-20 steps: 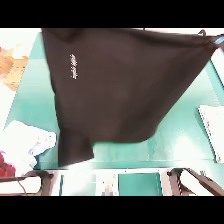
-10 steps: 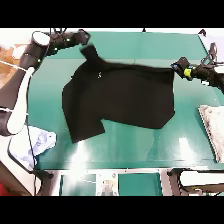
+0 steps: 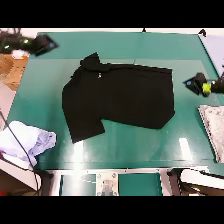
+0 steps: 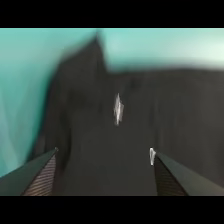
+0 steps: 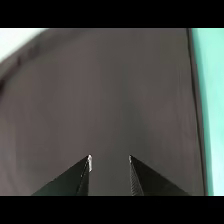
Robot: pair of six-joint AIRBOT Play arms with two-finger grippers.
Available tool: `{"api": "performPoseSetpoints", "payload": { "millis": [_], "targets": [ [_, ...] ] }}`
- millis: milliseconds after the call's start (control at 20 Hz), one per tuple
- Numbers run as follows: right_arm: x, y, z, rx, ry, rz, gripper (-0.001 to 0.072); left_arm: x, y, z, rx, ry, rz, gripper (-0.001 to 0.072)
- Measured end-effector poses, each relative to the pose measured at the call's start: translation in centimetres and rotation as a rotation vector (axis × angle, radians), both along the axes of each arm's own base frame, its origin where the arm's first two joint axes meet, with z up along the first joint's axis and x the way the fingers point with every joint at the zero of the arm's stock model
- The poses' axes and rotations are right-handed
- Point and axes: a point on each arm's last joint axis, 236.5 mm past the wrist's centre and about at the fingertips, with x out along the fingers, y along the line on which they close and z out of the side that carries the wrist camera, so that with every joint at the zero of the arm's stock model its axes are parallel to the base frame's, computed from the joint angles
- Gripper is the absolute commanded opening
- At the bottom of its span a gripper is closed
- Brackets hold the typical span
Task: Fold the shirts.
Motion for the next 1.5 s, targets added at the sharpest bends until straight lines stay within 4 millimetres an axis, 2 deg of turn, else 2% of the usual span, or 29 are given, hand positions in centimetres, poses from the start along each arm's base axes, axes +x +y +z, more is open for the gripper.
{"api": "performPoseSetpoints", "payload": {
  "millis": [100,200,300,400,500,700,900,950,1000,1050,1150,1250,1300,1400,1450,1500],
  "targets": [
    [-3.4,0.6,-1.4,0.029,0.058,-0.026,0.0394,-3.2,2.4,-3.3,-0.031,0.172,0.002,0.0663],
    [-6.6,1.9,-2.9,0.063,0.118,-0.038,0.0394,-6.5,3.6,-7.2,-0.065,0.342,0.001,0.0663],
    [-8.9,2.9,-4.4,0.089,0.165,-0.060,0.0393,-10.0,4.1,-11.2,-0.084,0.508,0.001,0.0663],
    [-10.9,3.9,-5.8,0.117,0.212,-0.070,0.0393,-12.7,3.9,-14.3,-0.110,0.629,0.001,0.0663],
    [-12.3,4.8,-7.1,0.140,0.251,-0.077,0.0394,-14.6,3.7,-16.9,-0.127,0.708,0.020,0.0663],
    [-14.1,5.7,-9.4,0.161,0.300,-0.105,0.0431,-15.7,2.8,-20.2,-0.186,0.739,0.077,0.0662],
    [-15.7,6.5,-11.5,0.176,0.344,-0.133,0.0431,-15.3,-0.4,-21.2,-0.237,0.717,0.066,0.0655],
    [-16.1,6.7,-12.0,0.181,0.355,-0.136,0.0431,-15.2,-1.3,-21.5,-0.235,0.712,0.057,0.0523],
    [-16.5,6.9,-12.4,0.186,0.365,-0.139,0.0431,-14.9,-2.1,-22.0,-0.218,0.697,0.053,0.0455],
    [-16.8,7.1,-12.7,0.192,0.373,-0.142,0.0431,-14.9,-2.8,-22.3,-0.212,0.695,0.040,0.0405],
    [-17.1,7.5,-13.1,0.208,0.381,-0.150,0.0431,-14.9,-3.6,-22.5,-0.196,0.685,0.020,0.0403],
    [-17.4,7.9,-13.4,0.214,0.379,-0.148,0.0431,-15.1,-3.7,-22.8,-0.191,0.690,0.011,0.0104],
    [-17.2,8.1,-13.5,0.217,0.371,-0.147,0.0431,-15.6,-3.5,-23.0,-0.186,0.701,0.004,0.0041],
    [-16.7,8.8,-13.7,0.222,0.354,-0.137,0.0428,-15.8,-2.9,-22.8,-0.186,0.700,0.001,0.0024],
    [-16.3,9.2,-13.8,0.226,0.346,-0.133,0.0383,-15.8,-2.6,-22.7,-0.190,0.698,0.002,0.0023],
    [-16.0,9.7,-14.0,0.224,0.341,-0.127,0.0233,-15.8,-2.5,-22.6,-0.196,0.697,0.002,0.0023]
  ]
}}
